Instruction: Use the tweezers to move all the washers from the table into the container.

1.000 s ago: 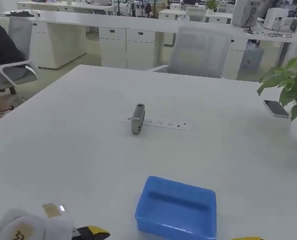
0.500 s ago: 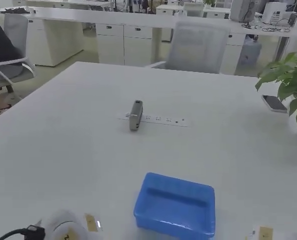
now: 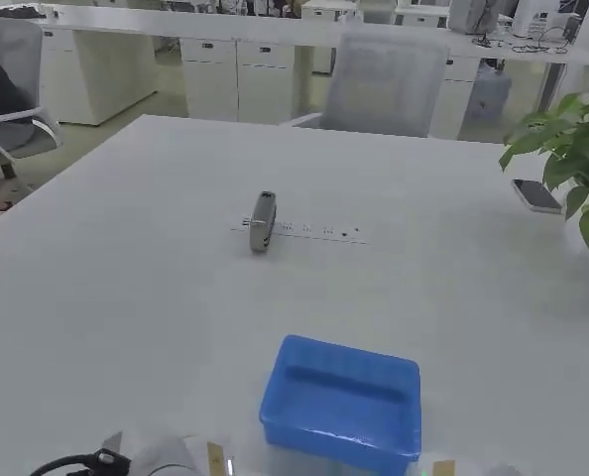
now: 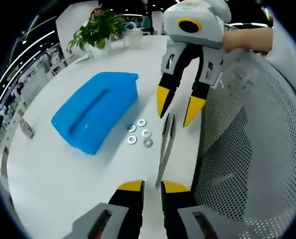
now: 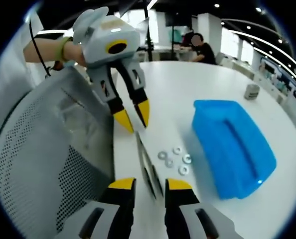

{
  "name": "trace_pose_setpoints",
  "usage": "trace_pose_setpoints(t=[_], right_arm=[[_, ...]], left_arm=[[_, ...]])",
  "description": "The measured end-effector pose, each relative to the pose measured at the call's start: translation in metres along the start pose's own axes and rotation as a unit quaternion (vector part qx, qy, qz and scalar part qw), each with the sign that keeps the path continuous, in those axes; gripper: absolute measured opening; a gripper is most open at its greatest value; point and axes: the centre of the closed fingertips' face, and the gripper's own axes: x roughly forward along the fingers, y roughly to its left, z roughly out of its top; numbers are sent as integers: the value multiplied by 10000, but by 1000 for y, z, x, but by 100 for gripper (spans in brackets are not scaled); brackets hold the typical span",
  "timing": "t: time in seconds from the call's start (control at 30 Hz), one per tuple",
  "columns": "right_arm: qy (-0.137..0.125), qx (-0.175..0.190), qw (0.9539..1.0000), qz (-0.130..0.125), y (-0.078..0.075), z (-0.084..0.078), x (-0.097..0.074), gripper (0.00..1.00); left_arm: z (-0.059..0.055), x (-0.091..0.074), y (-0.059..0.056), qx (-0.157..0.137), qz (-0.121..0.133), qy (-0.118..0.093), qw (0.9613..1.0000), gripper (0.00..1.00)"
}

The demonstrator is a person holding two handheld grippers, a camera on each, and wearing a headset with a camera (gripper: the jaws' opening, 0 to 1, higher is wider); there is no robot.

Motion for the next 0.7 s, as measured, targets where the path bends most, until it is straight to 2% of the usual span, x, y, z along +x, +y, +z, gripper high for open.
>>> trace_pose_setpoints(t=[0.1,0.13,0.2,0.3,0.47,0.7], right_arm=[[64,-133,9999,-1,-1,1,2,19],[90,-174,9998,-12,-2,1,2,19],[113,-223,9997,8,-2,0,2,18],[161,-324,9993,6,-3,-1,3,16],[258,-465,9986,19,-4,-4,5,14],[184,-523,9985,7,-3,-2,4,14]], left_arm=[[-1,2,0,328,17,123,9994,5],[-1,3,2,590,68,207,9980,4],[-3,5,-1,846,31,359,9958,0],[0,6,-2,1035,43,357,9940,0],[1,3,-2,1086,-6,315,9936,0],[20,-20,-5,1028,11,-96,9947,0]])
